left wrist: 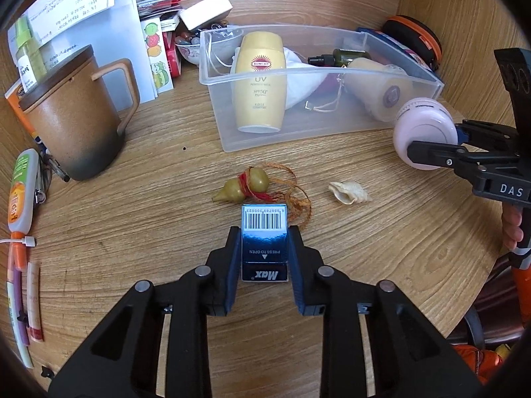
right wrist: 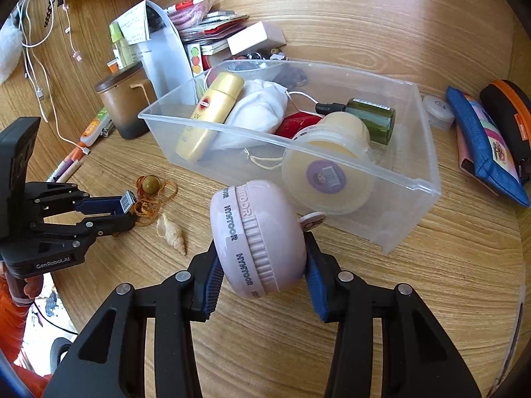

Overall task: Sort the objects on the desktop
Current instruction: 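Lift and carry the pink speaker and blue Max box over the bin with both grippers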

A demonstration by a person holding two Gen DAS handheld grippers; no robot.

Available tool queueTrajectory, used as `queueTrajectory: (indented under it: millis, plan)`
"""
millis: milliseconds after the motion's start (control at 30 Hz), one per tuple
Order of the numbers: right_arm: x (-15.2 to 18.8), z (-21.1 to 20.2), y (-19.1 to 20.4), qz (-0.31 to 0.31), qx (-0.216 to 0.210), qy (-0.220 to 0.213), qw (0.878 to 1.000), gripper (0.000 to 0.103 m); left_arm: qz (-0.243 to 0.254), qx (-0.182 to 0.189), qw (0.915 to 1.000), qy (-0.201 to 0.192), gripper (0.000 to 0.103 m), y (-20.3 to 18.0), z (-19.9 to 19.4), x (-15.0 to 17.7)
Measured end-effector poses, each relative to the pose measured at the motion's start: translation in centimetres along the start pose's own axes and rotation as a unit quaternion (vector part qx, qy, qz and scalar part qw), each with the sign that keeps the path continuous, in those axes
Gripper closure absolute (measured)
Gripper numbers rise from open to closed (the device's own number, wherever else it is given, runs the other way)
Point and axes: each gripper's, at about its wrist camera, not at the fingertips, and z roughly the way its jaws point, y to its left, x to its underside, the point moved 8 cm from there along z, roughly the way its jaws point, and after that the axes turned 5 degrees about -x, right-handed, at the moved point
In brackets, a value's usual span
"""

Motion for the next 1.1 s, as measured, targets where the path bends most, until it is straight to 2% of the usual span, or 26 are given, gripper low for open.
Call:
queueTrajectory:
  millis: [467,1100]
  plan:
    - [-0.2,-3.0,0.2,0.006,0.000,-0.021,1.000,0.063,-0.011,-0.007,0.9993,-0.036,0.077,0.8,-2.9,-1.2]
    - [-2.7,-7.6,0.5,0.001,-0.001,-0.073,0.997,0.063,0.001,-0.013,0.9957,-0.092,0.077,0.2,-5.9,-6.0]
